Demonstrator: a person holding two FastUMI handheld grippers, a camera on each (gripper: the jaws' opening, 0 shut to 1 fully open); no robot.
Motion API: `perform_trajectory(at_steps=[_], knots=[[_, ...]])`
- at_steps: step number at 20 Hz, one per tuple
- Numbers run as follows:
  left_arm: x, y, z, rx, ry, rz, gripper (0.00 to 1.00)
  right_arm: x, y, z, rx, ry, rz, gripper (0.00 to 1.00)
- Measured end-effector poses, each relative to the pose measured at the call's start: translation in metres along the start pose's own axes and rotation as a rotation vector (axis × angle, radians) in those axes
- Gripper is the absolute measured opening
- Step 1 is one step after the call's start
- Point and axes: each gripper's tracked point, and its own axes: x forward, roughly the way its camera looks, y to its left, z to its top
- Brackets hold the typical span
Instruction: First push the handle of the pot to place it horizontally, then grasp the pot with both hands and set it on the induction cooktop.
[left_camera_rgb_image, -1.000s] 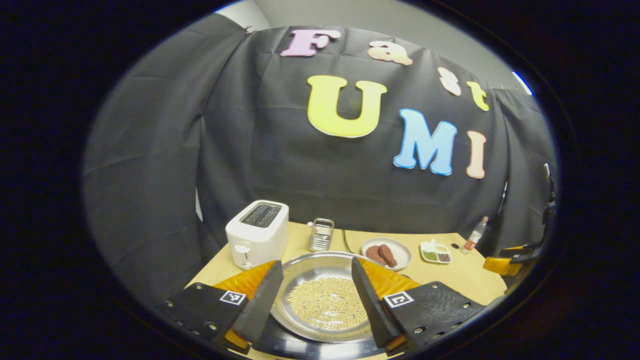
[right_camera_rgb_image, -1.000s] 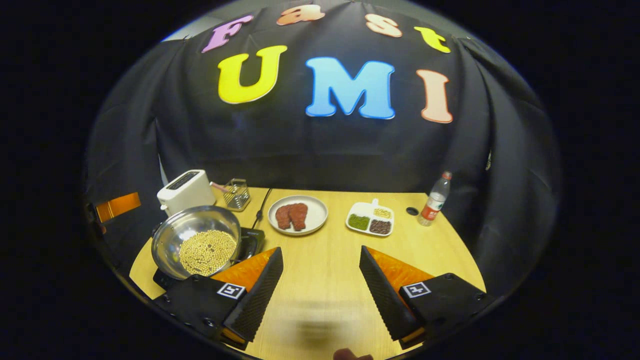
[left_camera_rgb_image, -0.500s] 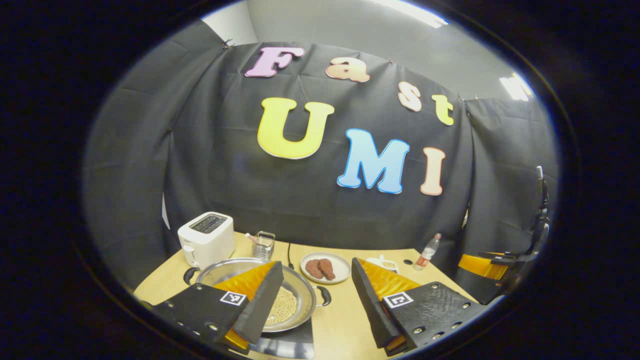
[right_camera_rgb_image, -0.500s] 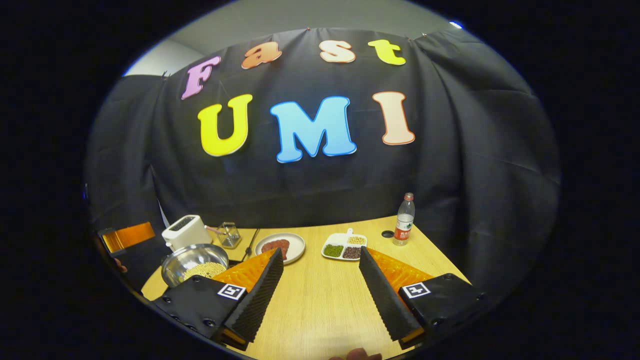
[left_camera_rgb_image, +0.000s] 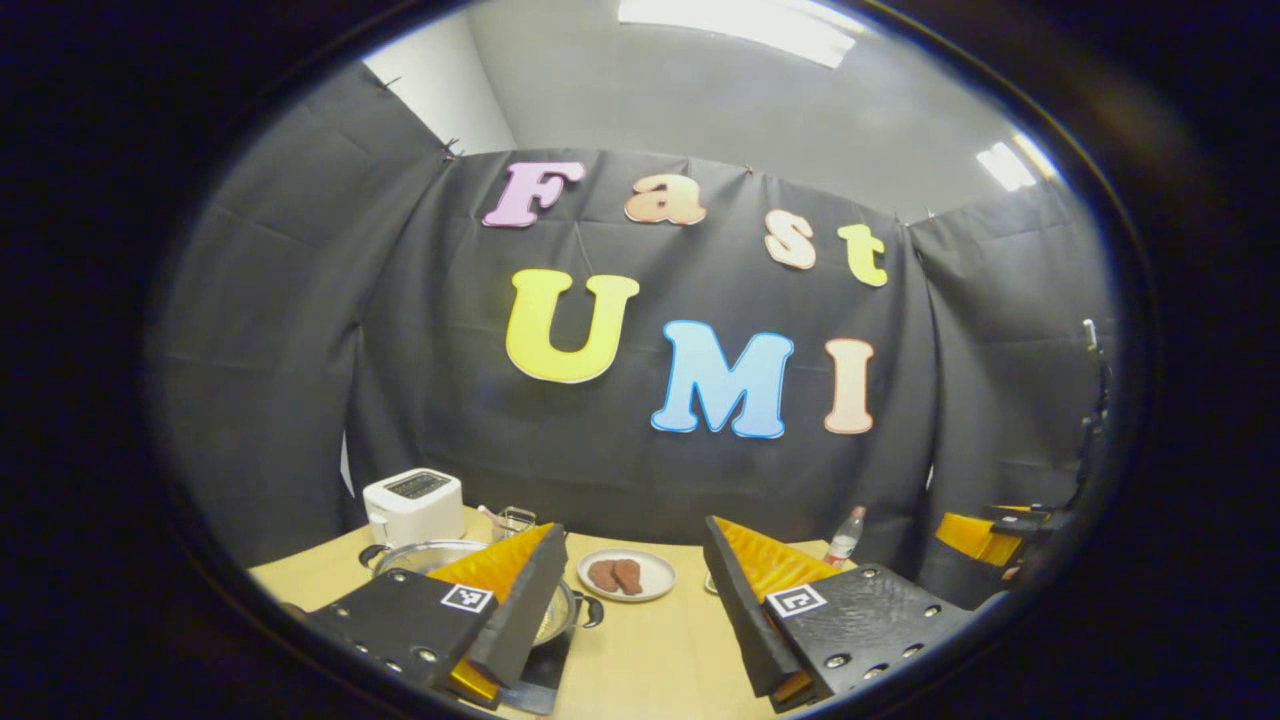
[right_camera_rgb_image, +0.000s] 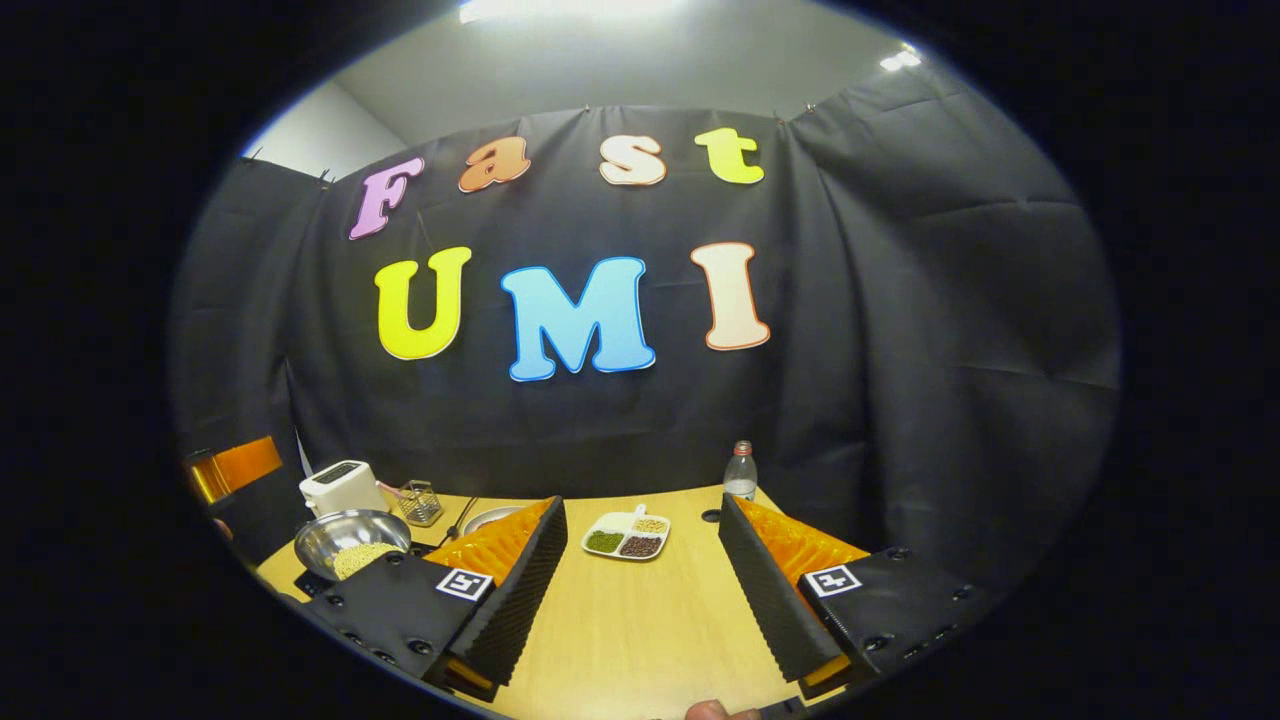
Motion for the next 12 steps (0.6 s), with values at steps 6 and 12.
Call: perform_trajectory(at_steps=[6, 12], knots=[[-0.04, -0.041, -0.02, 0.011, 0.019, 0.042, 0.83, -0.03, -0.028, -0.013, -0.066, 0.016, 0.051, 0.97], [-0.065, -0.081, -0.044, 0.031, 0.08, 0.045, 0.84, -0.052, -0.03, -0.023, -0.048, 0.034, 0.093, 0.97]])
